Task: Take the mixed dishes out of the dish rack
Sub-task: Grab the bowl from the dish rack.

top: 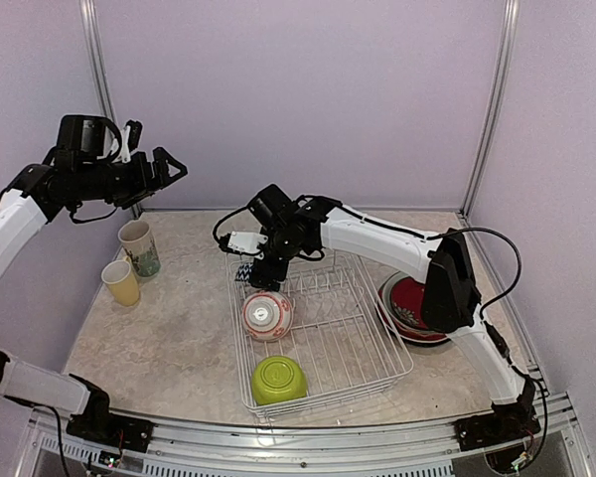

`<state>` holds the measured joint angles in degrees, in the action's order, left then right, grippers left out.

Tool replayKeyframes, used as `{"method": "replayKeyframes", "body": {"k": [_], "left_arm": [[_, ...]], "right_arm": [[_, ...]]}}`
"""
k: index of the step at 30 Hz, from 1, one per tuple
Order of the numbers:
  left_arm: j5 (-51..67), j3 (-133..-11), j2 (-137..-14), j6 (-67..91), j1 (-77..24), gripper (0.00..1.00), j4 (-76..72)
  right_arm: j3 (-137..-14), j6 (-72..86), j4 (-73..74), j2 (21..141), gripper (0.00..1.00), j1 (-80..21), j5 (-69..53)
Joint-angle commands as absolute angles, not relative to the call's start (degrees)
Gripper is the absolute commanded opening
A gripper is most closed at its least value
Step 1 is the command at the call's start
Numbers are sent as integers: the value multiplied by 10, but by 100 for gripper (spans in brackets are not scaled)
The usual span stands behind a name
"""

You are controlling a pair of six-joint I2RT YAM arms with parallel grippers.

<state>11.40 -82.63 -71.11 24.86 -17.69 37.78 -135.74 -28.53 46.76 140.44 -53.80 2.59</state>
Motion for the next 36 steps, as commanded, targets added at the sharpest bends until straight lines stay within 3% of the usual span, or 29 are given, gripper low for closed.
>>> {"method": "replayKeyframes", "body": {"k": [1,9,12,27,36], "left_arm": [[124,-822,-719,254,-173,99,371],[135,-823,-726,258,-170,99,371],[138,-824,-729,258,-170,99,372],[139,-824,-739,261,-170,99,375],[139,-824,-744,261,-173,99,377]], "right_arm": [[-1382,-300,462,1438,91,-532,19],[-1378,-299,464,1436,74,-532,-11],[-1378,-298,468,1434,61,-532,-17],[-1326,-240,395,1353,20,-538,68],[-1176,-146,247,1264,14,-544,118]]}}
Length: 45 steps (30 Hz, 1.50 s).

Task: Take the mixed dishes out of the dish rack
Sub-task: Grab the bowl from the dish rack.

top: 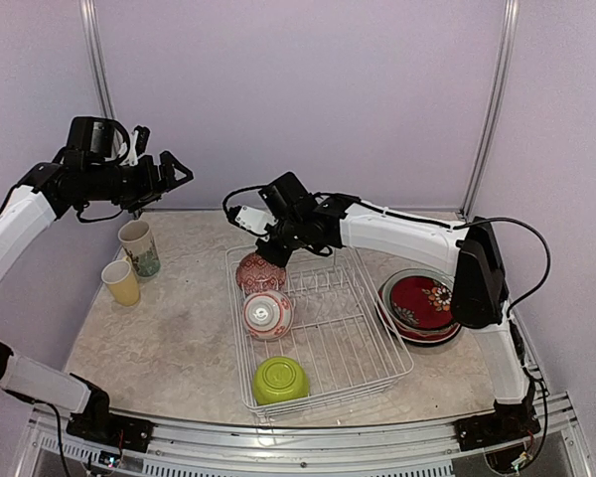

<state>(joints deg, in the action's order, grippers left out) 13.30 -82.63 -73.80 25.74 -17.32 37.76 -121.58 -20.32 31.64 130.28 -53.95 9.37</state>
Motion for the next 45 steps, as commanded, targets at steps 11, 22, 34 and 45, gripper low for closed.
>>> {"method": "replayKeyframes", "body": {"k": [11,22,34,45], "left_arm": [[149,-826,-751,264,-174,99,379],[152,-826,-755,265,-173,99,379],[153,-826,-759,266,-174,99,379],[154,-826,-758,265,-175,99,379]], "right_arm": [[-1159,-134,255,1289,40,-547,208],[-1085,-161,205,1274,60,-552,213],[-1089,-196,135,1328,49,-551,267],[-1169,-214,145,1372,19,-551,269]]}}
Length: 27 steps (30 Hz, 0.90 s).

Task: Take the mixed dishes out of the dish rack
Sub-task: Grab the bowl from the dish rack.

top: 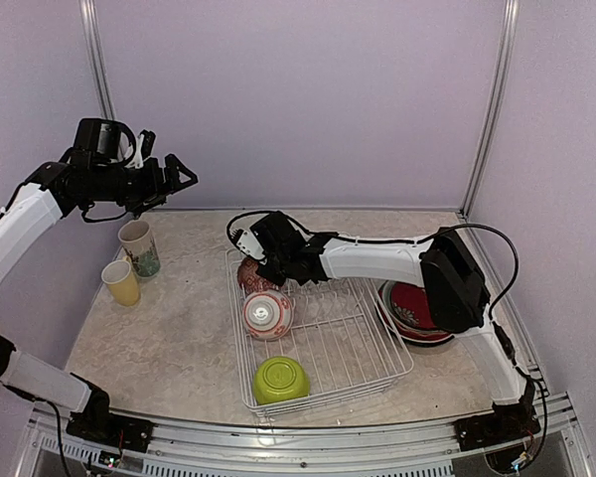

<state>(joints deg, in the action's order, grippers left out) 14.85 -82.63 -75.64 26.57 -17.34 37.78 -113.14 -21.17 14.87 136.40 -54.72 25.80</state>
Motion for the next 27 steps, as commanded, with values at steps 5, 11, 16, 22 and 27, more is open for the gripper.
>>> {"method": "replayKeyframes", "body": {"k": [5,11,16,22,27], "left_arm": [[155,-826,-757,266,-175,99,378],[158,-825,-759,269,-175,99,378],[160,-825,-761,270,-177,99,378],[186,-825,-766,276,-177,99,374],[260,-821,-777,276,-181,99,355]], "right_arm": [[-1168,-212,149,1343,0,-563,302],[-1107,-212,95,1281,0,-575,395],[-1014,-214,15,1208,0,-583,456],[-937,-130,5,1127,0,-582,482],[-907,80,68,1067,0,-581,401]]}}
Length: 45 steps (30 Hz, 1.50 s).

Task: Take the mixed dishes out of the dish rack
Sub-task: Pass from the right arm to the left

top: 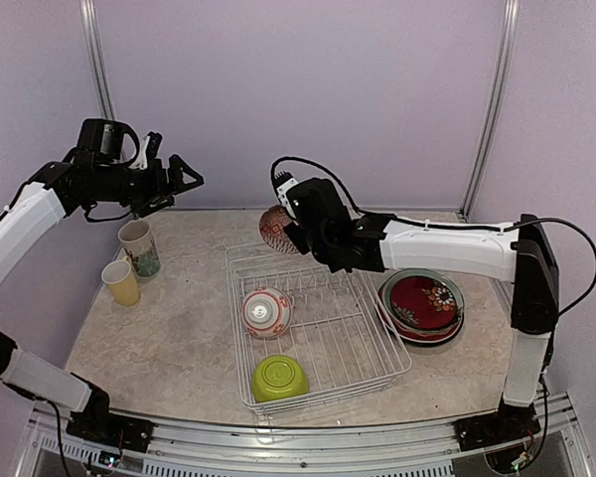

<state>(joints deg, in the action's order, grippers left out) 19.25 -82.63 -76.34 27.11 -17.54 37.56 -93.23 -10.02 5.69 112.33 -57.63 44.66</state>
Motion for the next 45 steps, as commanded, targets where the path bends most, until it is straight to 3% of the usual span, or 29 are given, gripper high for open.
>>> {"method": "replayKeyframes", "body": {"k": [1,8,15,25,35,45], "left_arm": [[276,-822,-780,276,-185,99,352],[296,-828,-816,269,-259,98,359],[182,-850,-856,245,-339,88,408],[81,-858,-885,244,-360,60,432],[16,-862,-902,233,-392,41,440],[-55,-877,-912,246,-396,11,467]], "right_arm": [[-896,114,67,1056,0,-581,377],[-877,291,88,1032,0,-571,270],[-832,403,57,1013,0,-571,234],[-835,451,45,1019,0,-586,245],[-921,491,83,1089,0,-616,299],[-930,500,64,1113,0,-625,286]]}}
